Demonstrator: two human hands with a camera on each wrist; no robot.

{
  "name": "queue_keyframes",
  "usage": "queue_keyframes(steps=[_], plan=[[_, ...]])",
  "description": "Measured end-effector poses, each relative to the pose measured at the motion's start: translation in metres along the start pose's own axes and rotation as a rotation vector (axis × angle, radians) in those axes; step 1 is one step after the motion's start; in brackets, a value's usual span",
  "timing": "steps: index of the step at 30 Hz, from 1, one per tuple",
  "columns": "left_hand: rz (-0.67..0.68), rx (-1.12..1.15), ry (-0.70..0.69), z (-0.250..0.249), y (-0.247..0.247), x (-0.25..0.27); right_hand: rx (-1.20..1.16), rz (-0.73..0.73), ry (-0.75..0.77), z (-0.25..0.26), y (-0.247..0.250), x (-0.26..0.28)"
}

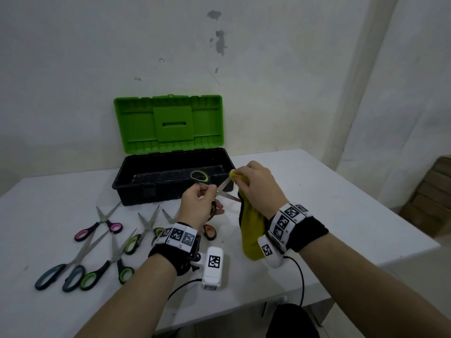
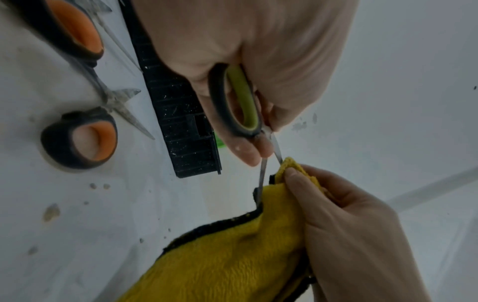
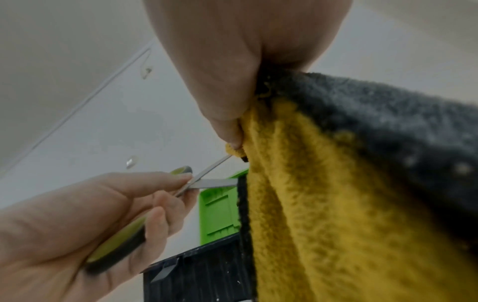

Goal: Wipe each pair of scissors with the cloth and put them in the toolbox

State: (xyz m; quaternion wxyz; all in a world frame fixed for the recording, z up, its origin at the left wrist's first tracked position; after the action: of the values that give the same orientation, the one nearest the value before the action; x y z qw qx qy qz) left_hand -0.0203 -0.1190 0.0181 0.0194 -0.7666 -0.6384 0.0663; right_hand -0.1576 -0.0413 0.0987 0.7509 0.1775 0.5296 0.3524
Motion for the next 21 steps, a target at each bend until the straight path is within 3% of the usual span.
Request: queue_keyframes(steps=[6,12,14,18,21], plan=[[-0.009,0.007,-0.009,-0.004,-0.002,0.003,0.057,0.114,0.2,0.026,-0.015,0.011],[-0.005,-0.026,-0.031,-0.001,-0.001,0.004,0.09,0.031,-0.007,-0.006,0.003,-0.003],[0.007,-0.032,-0.054,-0.003,-0.002,0.004,0.07,0.026,0.022,0.0,0.005,0.0],[0.078,-0.079,-0.106,-0.006,-0.009,0.004,0.117,0.163,0.146,0.024,-0.016,0.014],[0.071,-0.108,-0.131,-0.006,-0.006,0.005,0.141,0.148,0.037,0.007,-0.015,0.004]])
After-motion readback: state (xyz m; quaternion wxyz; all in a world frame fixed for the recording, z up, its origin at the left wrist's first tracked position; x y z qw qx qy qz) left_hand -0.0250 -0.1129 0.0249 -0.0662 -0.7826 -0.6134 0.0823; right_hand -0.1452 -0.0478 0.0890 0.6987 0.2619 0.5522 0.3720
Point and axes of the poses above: each hand's wrist, its own x-axis away from the middle knuckle, its own y-axis out of the back of the hand, z = x × y, the point moved 8 cm from there along -x, towards the middle knuckle, and after that the axes turned 7 degrees about -z, right-handed, at the moved point
